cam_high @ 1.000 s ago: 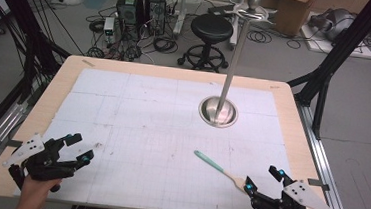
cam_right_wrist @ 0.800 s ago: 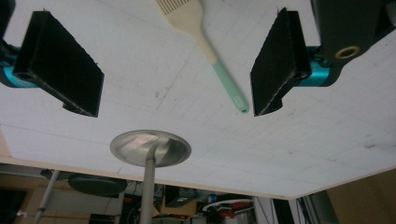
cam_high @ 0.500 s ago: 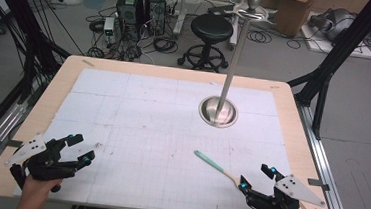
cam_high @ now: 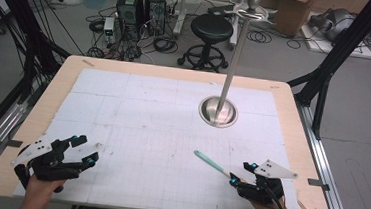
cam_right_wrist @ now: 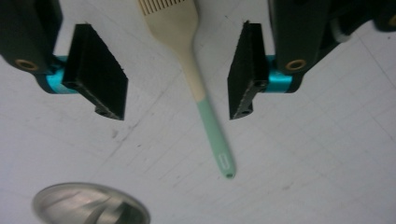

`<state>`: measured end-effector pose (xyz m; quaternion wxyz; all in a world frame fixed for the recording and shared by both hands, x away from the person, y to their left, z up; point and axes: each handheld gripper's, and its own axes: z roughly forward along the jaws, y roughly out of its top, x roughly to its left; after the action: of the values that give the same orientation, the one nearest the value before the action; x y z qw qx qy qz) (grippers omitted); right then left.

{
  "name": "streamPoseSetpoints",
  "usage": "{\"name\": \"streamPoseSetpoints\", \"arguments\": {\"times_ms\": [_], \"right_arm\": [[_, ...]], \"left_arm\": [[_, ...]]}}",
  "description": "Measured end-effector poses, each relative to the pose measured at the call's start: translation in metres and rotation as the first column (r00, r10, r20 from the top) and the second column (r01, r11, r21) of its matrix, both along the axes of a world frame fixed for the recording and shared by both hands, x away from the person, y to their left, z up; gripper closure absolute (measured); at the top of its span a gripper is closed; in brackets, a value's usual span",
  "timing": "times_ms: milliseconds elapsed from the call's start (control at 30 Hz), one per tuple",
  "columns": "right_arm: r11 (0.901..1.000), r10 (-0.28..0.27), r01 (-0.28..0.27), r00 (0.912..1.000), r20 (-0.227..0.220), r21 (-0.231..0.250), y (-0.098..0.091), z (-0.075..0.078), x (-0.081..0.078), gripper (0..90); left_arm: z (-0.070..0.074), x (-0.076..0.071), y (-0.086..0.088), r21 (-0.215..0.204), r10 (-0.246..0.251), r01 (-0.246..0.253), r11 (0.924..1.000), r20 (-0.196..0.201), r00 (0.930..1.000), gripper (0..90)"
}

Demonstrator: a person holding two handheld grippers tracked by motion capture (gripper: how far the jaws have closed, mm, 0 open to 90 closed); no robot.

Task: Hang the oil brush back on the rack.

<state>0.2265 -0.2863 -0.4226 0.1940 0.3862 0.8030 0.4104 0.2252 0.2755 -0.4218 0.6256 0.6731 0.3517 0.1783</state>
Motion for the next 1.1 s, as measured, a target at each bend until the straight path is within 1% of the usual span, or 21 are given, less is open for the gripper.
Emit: {"name": "streamPoseSetpoints", "arguments": {"times_ms": [67, 100, 133, 200, 367, 500, 567, 633, 800, 1100], "right_arm": [[0.9993, 0.018, -0.019, 0.9994, -0.03, -0.034, 0.004, -0.004, 0.005, 45.9], [0.9993, 0.018, -0.019, 0.9994, -0.03, -0.034, 0.004, -0.004, 0.005, 45.9], [0.9973, 0.044, -0.046, 0.9978, -0.05, -0.056, 0.007, -0.008, 0.009, 52.0], [0.9951, 0.061, -0.066, 0.9956, -0.07, -0.073, 0.009, -0.01, 0.013, 56.1], [0.9908, 0.092, -0.101, 0.9908, -0.1, -0.09, 0.017, -0.014, 0.022, 64.4], [0.9858, 0.116, -0.129, 0.9866, -0.115, -0.108, 0.021, -0.017, 0.028, 68.2], [0.9861, 0.115, -0.128, 0.9859, -0.122, -0.106, 0.022, -0.018, 0.029, 69.3], [0.9854, 0.116, -0.129, 0.9862, -0.118, -0.11, 0.022, -0.017, 0.031, 70.7], [0.9817, 0.142, -0.157, 0.9806, -0.136, -0.107, 0.024, -0.017, 0.034, 77.9], [0.9819, 0.147, -0.164, 0.9749, -0.167, -0.094, 0.022, -0.016, 0.037, 80.4]], "left_arm": [[0.0, 0.0, 0.0, 0.001, 0.0, 0.0, 1.0, 0.0, 1.0, 19.7], [0.0, 0.0, 0.0, 0.001, 0.0, 0.0, 1.0, 0.0, 1.0, 19.7], [0.0, 0.0, 0.0, 0.008, -0.003, 0.003, 1.0, 0.0, 1.0, 19.7], [0.0, 0.0, -0.001, 0.004, -0.002, 0.002, 1.0, -0.002, 1.0, 19.7], [-0.001, 0.0, -0.001, 0.006, -0.002, 0.002, 1.0, -0.003, 1.0, 19.7], [-0.001, 0.0, -0.001, 0.007, -0.001, 0.001, 1.0, -0.005, 1.0, 19.7], [-0.001, 0.0, -0.001, 0.005, -0.001, 0.001, 1.0, -0.004, 1.0, 19.7], [-0.001, 0.0, -0.001, 0.005, -0.001, 0.001, 1.0, -0.005, 1.0, 19.8], [-0.001, 0.0, -0.001, 0.005, -0.001, 0.001, 1.0, -0.005, 1.0, 19.8], [-0.001, 0.0, -0.001, 0.006, -0.001, 0.001, 1.0, -0.006, 1.0, 19.9]]}}
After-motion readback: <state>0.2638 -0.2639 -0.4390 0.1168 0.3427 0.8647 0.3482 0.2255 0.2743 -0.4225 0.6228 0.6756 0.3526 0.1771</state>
